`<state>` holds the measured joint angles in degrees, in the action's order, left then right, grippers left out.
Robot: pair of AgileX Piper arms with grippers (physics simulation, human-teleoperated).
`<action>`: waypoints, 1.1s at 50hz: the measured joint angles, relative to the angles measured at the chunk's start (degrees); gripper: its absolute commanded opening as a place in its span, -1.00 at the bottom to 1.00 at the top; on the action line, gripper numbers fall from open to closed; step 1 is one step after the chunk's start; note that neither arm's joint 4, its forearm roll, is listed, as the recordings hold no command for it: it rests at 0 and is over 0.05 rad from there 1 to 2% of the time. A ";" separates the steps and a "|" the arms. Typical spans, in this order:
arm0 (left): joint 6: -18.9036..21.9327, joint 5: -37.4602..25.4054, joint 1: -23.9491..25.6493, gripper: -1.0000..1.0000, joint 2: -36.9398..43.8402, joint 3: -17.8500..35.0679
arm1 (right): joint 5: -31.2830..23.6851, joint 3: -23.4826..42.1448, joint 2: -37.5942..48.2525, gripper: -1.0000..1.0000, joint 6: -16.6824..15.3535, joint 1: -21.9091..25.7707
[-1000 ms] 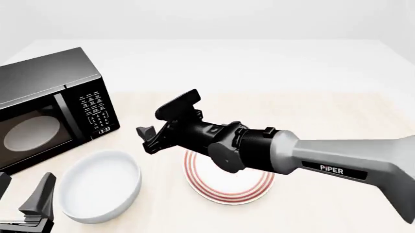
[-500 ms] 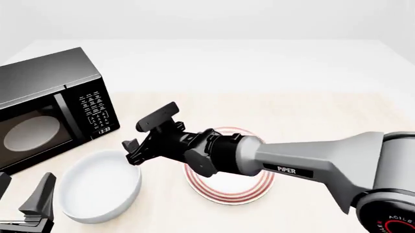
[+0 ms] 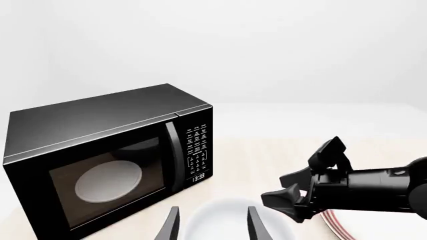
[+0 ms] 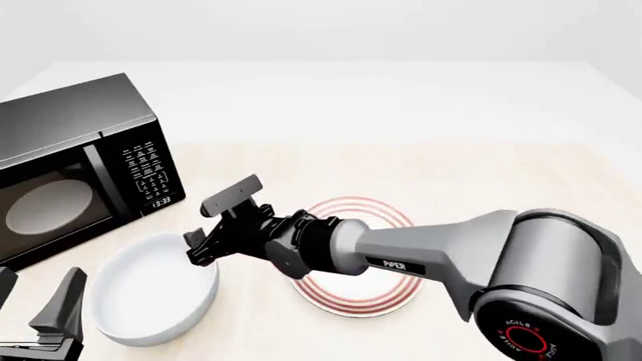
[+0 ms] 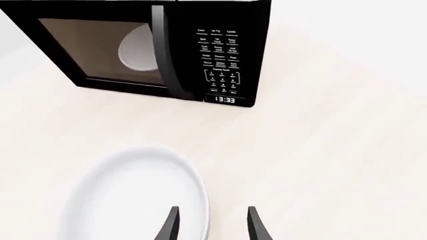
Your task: Put the white bowl to the right of the plate.
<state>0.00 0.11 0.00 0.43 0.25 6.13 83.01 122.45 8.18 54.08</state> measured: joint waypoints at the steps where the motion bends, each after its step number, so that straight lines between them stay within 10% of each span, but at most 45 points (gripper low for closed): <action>1: 0.00 0.00 0.00 1.00 0.00 0.00 | 0.00 0.20 0.31 1.00 0.11 0.00; 55: 0.00 0.00 0.00 1.00 0.00 0.00 | 0.22 6.64 10.33 1.00 5.21 0.42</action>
<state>0.00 0.11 0.00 0.43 0.25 6.35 89.65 132.78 13.39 54.50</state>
